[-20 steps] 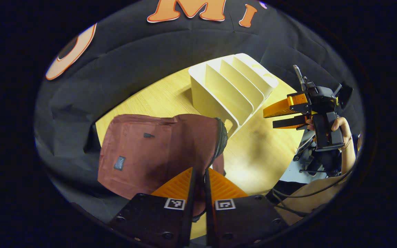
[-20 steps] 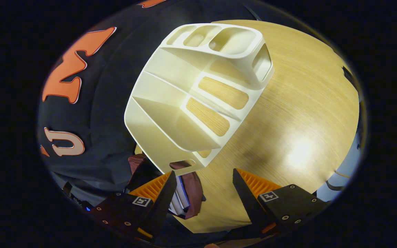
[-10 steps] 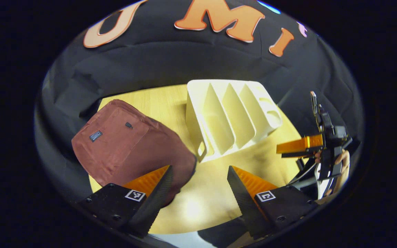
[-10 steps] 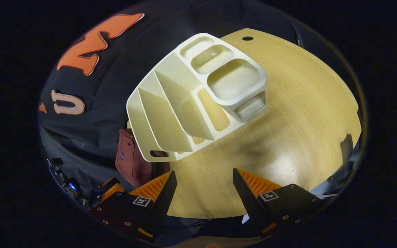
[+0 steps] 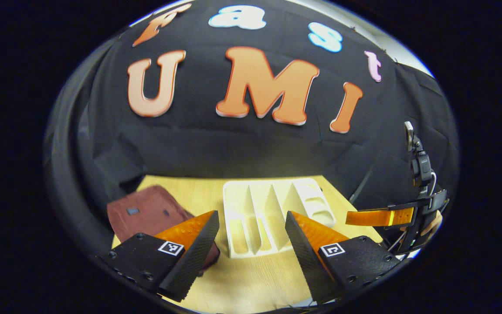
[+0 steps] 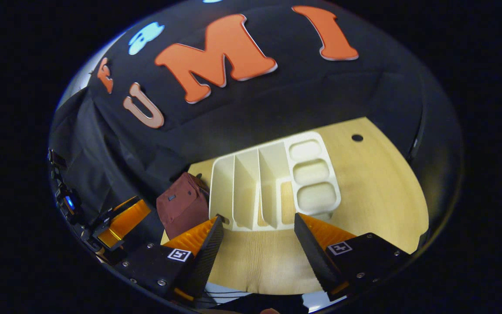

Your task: Open the schoolbag, grab two books from the bookshelf and put them into the schoolbag.

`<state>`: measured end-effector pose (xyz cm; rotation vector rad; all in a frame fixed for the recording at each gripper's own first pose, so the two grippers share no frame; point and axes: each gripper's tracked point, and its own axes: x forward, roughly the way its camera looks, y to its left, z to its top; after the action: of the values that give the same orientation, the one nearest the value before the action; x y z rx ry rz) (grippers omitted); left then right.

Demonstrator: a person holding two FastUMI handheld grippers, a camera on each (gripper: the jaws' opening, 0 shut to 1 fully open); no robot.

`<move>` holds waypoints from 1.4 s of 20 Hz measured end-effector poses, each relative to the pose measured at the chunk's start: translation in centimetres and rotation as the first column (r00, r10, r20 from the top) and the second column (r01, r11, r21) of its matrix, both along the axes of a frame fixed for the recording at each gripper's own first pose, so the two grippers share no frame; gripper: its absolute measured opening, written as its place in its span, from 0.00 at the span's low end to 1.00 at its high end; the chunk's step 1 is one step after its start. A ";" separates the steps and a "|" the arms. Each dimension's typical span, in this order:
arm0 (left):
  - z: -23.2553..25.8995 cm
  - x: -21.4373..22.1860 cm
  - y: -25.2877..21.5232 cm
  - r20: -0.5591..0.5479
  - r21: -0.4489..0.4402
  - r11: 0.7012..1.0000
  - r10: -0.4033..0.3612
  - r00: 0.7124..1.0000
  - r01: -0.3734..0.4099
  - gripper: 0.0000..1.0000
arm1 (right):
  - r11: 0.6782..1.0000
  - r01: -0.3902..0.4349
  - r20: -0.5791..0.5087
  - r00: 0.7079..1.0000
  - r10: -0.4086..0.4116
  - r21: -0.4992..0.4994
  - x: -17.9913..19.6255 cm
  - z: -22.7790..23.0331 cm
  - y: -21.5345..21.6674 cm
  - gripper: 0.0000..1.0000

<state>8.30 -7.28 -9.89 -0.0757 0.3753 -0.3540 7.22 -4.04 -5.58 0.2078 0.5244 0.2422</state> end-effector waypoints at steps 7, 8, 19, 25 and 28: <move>3.4 0.0 0.8 0.313 0.009 1.000 0.017 0.950 -0.021 0.96 | 0.986 0.115 0.450 0.892 -0.049 -0.121 -1.2 8.8 -3.2 0.97; 3.8 0.2 1.0 0.332 -0.016 1.000 0.027 0.943 -0.023 0.96 | 0.983 0.132 0.497 0.866 -0.052 -0.127 -1.7 9.8 -3.2 0.96; 1.8 -0.8 3.0 0.306 -0.127 0.985 0.149 0.940 -0.115 0.95 | 0.975 0.180 0.598 0.799 -0.068 -0.129 -3.3 8.6 -3.5 0.96; 0.7 -1.2 3.2 0.275 -0.117 0.986 0.145 0.950 -0.116 0.95 | 0.974 0.200 0.584 0.805 -0.104 -0.102 -3.4 8.3 -4.5 0.96; 0.5 -1.4 3.5 0.274 -0.108 0.987 0.148 0.950 -0.122 0.95 | 0.971 0.211 0.588 0.802 -0.107 -0.111 -3.5 8.3 -4.5 0.96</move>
<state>6.88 -3.82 -9.41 -0.1367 0.0708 -0.2412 3.75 -8.58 2.68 0.0009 -0.0869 0.0832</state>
